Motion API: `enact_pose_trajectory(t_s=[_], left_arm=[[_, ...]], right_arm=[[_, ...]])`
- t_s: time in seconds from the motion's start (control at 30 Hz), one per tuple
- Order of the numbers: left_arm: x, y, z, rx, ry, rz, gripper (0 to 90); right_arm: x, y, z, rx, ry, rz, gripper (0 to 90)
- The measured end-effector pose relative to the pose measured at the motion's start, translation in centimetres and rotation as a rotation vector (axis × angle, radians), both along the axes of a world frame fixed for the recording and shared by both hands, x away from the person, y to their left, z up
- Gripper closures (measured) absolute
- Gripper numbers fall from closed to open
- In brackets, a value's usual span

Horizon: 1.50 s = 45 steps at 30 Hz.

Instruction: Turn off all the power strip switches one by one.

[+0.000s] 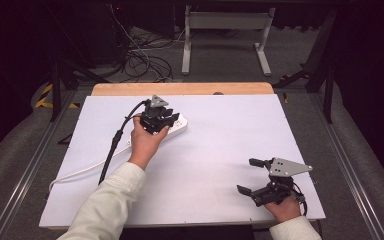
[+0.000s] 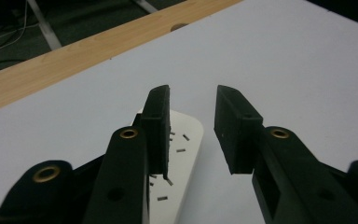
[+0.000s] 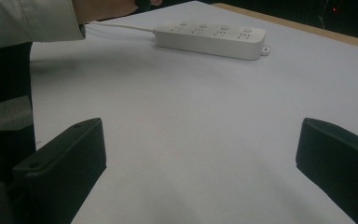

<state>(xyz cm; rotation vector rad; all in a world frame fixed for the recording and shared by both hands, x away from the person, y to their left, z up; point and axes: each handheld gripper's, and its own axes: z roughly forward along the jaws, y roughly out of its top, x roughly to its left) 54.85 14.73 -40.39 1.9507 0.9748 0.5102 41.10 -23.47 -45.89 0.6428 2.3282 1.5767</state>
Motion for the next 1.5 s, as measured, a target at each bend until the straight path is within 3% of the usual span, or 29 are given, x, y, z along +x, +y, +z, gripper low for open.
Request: enact_pose_trajectory(t_s=[0.37,0.63,0.8,0.97,1.1,1.33,1.5], left_arm=[[-5.1,2.2,1.9,-0.042,-0.089,-0.059,43.0],[-8.3,4.5,1.9,-0.047,-0.140,-0.081,33.3],[-9.8,6.0,1.1,-0.077,-0.149,-0.101,30.2],[-11.3,7.2,0.2,-0.062,-0.180,-0.123,28.2],[-12.4,8.3,-0.6,-0.083,-0.175,-0.130,26.5],[-14.3,9.8,-2.3,-0.027,-0.198,-0.148,23.7],[-15.5,10.8,-3.6,-0.019,-0.180,-0.145,22.3]], right_arm=[[0.0,0.0,0.0,-0.004,-0.002,-0.003,2.1],[0.0,0.1,0.0,-0.004,-0.005,-0.001,2.0],[-0.1,0.2,0.0,-0.005,-0.008,0.000,2.0],[-0.1,0.2,0.0,-0.002,-0.007,0.002,1.9],[-0.1,0.2,0.0,-0.007,-0.009,0.005,1.9],[-0.2,0.2,0.1,-0.003,-0.011,0.009,1.8],[-0.2,0.3,0.1,-0.003,-0.011,0.009,1.8]])
